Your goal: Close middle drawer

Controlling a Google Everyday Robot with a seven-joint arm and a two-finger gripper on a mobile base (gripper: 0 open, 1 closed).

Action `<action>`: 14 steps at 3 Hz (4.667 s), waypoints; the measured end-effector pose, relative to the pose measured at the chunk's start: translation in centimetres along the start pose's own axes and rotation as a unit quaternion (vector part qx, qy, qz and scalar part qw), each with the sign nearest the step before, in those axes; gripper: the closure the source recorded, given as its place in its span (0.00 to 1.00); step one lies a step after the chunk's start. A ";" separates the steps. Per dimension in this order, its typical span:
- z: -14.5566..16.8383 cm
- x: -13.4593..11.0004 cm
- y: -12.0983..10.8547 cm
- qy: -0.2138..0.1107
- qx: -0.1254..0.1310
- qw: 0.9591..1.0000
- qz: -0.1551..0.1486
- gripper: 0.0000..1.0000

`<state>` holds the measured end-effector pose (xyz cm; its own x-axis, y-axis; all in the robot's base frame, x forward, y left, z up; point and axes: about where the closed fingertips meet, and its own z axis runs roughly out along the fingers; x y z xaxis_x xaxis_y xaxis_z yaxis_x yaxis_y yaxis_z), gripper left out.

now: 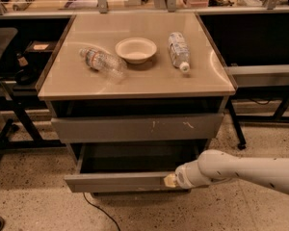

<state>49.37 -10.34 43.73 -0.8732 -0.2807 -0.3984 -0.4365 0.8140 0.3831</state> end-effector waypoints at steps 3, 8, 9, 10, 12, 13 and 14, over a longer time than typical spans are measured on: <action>0.0 -0.2 0.0 -0.001 0.000 1.000 -0.001 0.36; 0.0 -0.2 0.0 -0.001 0.000 1.000 -0.001 0.41; 0.0 -0.2 0.0 -0.001 0.000 1.000 -0.001 0.65; 0.4 -0.5 0.1 -0.003 -0.001 1.000 -0.002 0.88; 0.8 -3.2 0.3 -0.029 -0.006 1.000 -0.007 1.00; 2.0 -4.7 0.7 -0.038 -0.018 0.999 -0.014 1.00; 3.4 -5.0 0.6 -0.038 -0.018 0.999 -0.026 1.00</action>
Offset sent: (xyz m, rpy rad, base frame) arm 0.0014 0.0007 0.0005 0.0004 -0.0019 0.0007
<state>54.24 -6.72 43.08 -0.8310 -0.2815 -0.4797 -0.4894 0.7800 0.3900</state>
